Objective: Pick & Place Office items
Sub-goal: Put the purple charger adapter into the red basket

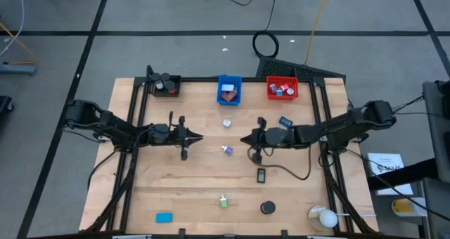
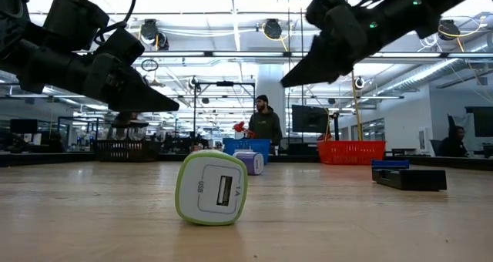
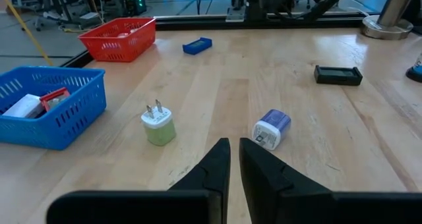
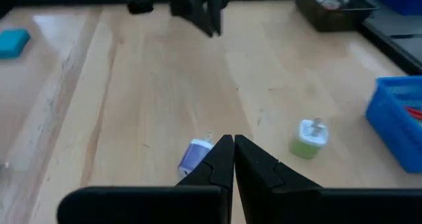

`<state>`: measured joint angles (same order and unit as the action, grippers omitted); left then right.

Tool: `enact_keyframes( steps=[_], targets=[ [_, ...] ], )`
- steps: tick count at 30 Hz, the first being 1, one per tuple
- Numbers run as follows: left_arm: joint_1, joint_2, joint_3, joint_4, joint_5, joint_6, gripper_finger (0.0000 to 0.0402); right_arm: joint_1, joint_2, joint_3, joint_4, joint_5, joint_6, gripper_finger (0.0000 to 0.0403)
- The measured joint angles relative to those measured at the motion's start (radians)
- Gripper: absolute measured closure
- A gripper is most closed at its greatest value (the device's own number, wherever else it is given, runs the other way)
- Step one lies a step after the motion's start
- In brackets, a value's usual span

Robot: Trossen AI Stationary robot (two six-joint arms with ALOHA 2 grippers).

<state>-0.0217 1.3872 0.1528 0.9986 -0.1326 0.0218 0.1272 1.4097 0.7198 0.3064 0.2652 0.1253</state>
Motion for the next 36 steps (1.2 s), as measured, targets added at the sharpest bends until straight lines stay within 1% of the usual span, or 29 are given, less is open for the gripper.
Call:
enact_keyframes(
  steps=[5, 7, 9, 14, 20, 25, 28, 32, 36],
  targets=[
    [0.0, 0.0, 0.0, 0.0, 0.0, 0.0, 0.036, 0.006, 0.136, 0.126, -0.103, -0.003, -0.027, 0.0394],
    [0.0, 0.0, 0.0, 0.0, 0.0, 0.0, 0.036, 0.006, 0.181, 0.179, -0.151, -0.004, -0.003, 0.039],
    [0.0, 0.0, 0.0, 0.0, 0.0, 0.0, 0.036, 0.007, 0.221, 0.226, -0.212, -0.004, 0.021, 0.0378],
    [0.0, 0.0, 0.0, -0.001, 0.0, 0.0, 0.036, 0.031, 0.294, 0.308, -0.345, -0.005, 0.032, 0.0319],
    [0.0, 0.0, 0.0, -0.001, 0.0, 0.0, 0.036, 0.048, 0.348, 0.363, -0.353, -0.005, 0.076, 0.0233],
    [0.0, 0.0, 0.0, -0.001, 0.0, 0.0, 0.036, 0.046, 0.356, 0.371, -0.349, -0.005, 0.097, 0.0186],
    [0.0, 0.0, 0.0, -0.001, 0.0, 0.0, 0.036, 0.043, 0.356, 0.371, -0.346, -0.005, 0.106, 0.0174],
    [0.0, 0.0, 0.0, -0.001, 0.0, 0.0, 0.036, 0.043, 0.36, 0.371, -0.334, -0.005, 0.101, 0.017],
    [0.0, 0.0, 0.0, -0.001, 0.0, 0.0, 0.036, 0.031, 0.406, 0.37, -0.337, -0.008, 0.099, 0.0171]
  ],
)
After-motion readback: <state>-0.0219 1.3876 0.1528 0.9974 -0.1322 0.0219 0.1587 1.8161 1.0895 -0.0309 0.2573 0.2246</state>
